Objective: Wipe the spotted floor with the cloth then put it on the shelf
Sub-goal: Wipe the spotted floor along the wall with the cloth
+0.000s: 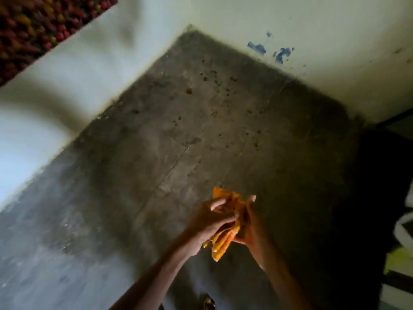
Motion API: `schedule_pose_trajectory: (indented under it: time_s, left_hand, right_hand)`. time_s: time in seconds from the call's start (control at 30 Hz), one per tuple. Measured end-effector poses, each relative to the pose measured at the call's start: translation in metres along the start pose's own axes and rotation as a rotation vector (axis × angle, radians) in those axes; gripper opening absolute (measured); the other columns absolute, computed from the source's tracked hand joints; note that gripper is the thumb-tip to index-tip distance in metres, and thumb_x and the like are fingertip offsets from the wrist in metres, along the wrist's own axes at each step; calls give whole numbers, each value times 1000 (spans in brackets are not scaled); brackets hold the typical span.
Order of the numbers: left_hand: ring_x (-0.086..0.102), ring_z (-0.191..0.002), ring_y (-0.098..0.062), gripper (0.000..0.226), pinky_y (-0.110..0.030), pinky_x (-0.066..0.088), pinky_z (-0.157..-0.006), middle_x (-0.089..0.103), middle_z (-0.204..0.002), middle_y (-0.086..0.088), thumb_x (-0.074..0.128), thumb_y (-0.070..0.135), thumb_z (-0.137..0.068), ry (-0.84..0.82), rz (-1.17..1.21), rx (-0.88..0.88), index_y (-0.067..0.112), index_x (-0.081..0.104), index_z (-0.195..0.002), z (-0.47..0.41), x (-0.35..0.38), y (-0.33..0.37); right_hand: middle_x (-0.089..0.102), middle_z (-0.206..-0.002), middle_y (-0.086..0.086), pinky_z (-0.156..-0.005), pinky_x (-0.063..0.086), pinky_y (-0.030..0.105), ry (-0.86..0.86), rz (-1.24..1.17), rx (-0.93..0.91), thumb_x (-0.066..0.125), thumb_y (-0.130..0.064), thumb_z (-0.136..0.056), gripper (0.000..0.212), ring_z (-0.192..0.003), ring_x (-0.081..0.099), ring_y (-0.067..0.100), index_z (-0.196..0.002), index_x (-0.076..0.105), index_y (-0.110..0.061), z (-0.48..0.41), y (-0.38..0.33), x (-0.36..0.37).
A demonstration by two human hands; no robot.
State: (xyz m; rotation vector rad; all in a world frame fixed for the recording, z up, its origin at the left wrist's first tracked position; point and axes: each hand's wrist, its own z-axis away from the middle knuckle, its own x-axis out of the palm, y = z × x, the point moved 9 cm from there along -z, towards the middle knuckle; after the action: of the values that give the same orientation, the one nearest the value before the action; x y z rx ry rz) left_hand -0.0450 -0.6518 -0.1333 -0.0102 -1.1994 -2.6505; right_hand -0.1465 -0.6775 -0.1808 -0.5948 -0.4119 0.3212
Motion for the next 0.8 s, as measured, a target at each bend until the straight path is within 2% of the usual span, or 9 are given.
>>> schedule_pose_trajectory:
  time_s: [0.13,0.2,0.27,0.33,0.5,0.57,0.63,0.73,0.8]
  left_hand:
    - [58,-69,5,18,-19,49,-68,61,-77,14,61,18,-88,3,-353,69,34,60,-79,5,46,68]
    - [58,-76,5,9,-20,49,-75,61,-84,15,60,29,-85,61,-497,136,35,63,-91,-12,54,96]
    - [57,-97,-7,37,-35,50,-88,60,-106,8,66,43,-76,104,-592,161,38,62,-112,-48,61,115]
    - [52,-109,-15,57,-38,46,-96,54,-116,6,72,50,-69,115,-685,130,41,56,-124,-89,72,121]
    - [57,-99,-13,39,-25,45,-86,56,-105,9,67,34,-84,38,-576,145,24,60,-121,-219,103,135]
    - [61,-97,-17,28,-28,48,-84,65,-108,-4,66,18,-86,51,-499,100,13,62,-113,-274,103,123]
    - [62,-94,-20,22,-37,51,-84,66,-102,-8,71,16,-79,155,-469,115,17,63,-99,-325,94,109]
    - [58,-105,-28,53,-45,46,-92,62,-109,-10,70,53,-65,221,-625,91,18,60,-103,-424,87,45]
    - [61,-97,-11,72,-39,48,-87,67,-100,1,61,73,-52,115,-585,-2,19,63,-100,-486,89,-13]
  right_hand:
    - [62,-132,23,-93,56,45,58,-287,-45,27,-69,-91,83,-124,58,38,-135,55,-5,50,-76,-19]
    - [64,-129,21,-89,58,40,64,-304,-86,22,-60,-95,75,-119,63,32,-132,58,-5,52,-108,-30]
    - [64,-130,20,-94,56,42,68,-340,-115,20,-58,-99,72,-121,62,32,-132,59,-7,39,-138,-51]
    - [60,-134,23,-100,51,45,103,-407,-151,18,-58,-101,73,-126,58,35,-136,55,-5,14,-160,-74]
    - [64,-129,20,-97,54,42,219,-494,-115,21,-53,-103,67,-123,60,33,-131,59,-6,-83,-179,-157]
    - [69,-124,14,-88,57,38,294,-478,-65,24,-55,-102,63,-119,64,28,-127,62,-11,-120,-171,-191]
    - [69,-125,12,-93,55,41,338,-468,-43,24,-58,-101,64,-119,63,27,-129,60,-14,-159,-159,-222]
    - [72,-119,9,-87,57,43,349,-478,-2,21,-65,-97,70,-114,67,26,-125,63,-17,-230,-133,-268]
    - [73,-117,10,-78,61,43,342,-482,33,15,-70,-95,77,-106,70,26,-121,65,-17,-284,-103,-300]
